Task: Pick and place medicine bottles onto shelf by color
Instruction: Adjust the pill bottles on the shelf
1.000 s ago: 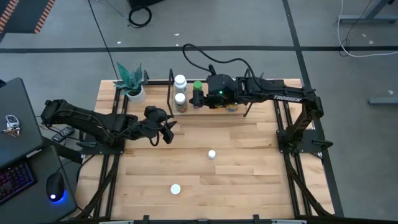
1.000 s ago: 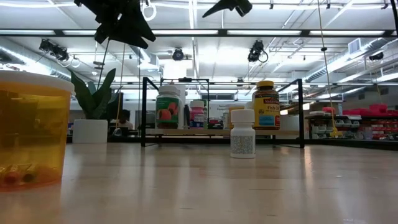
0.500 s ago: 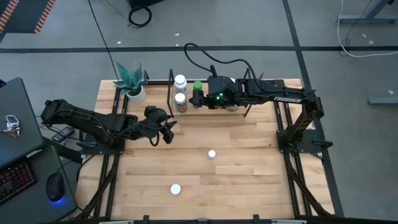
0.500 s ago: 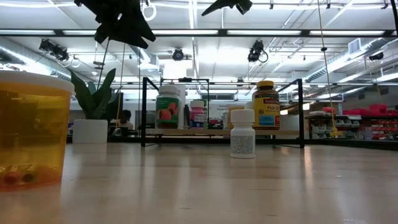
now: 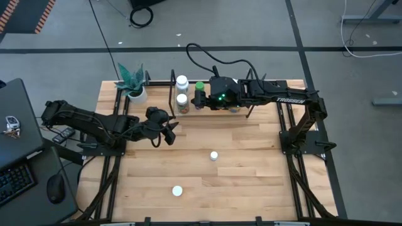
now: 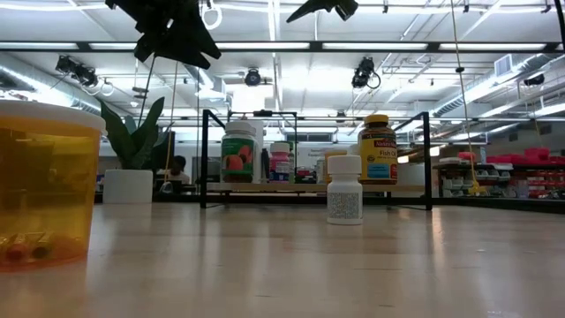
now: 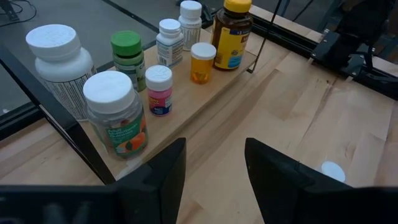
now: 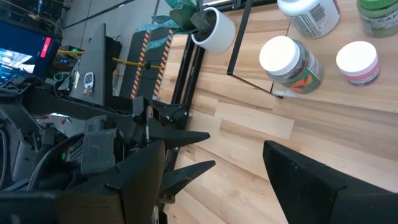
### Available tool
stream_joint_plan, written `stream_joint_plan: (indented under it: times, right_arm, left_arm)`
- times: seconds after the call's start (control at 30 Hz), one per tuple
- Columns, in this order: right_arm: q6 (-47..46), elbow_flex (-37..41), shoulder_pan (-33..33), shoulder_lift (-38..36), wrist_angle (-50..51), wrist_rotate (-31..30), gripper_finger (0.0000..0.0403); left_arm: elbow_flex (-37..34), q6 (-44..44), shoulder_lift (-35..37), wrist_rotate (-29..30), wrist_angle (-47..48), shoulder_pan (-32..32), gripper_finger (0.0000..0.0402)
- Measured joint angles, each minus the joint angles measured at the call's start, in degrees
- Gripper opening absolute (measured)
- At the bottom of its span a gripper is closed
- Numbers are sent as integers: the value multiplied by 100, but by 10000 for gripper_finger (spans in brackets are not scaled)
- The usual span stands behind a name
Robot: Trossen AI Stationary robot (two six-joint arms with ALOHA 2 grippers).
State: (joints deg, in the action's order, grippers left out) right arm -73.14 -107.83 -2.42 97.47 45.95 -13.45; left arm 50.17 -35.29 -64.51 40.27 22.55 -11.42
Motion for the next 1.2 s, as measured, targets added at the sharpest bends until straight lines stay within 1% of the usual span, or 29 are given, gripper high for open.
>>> stream_joint_plan:
  times: [0.47,0.73,0.93,1.0,1.2]
  right_arm:
    - [41,2,0,0,0,2,279]
    - [604,2,-44,0,0,3,279]
    - [737,2,-15,0,5,26,279]
    - [820,2,-7,0,7,161,279]
    - [1187,4,149,0,-114,914,279]
  left_arm:
    - [0,0,0,-2,0,-1,172]
    - [0,0,0,-1,1,-2,172]
    - [0,-2,0,-2,0,0,172]
    - [0,0,0,-2,2,0,172]
    - [0,-2,0,-2,2,0,172]
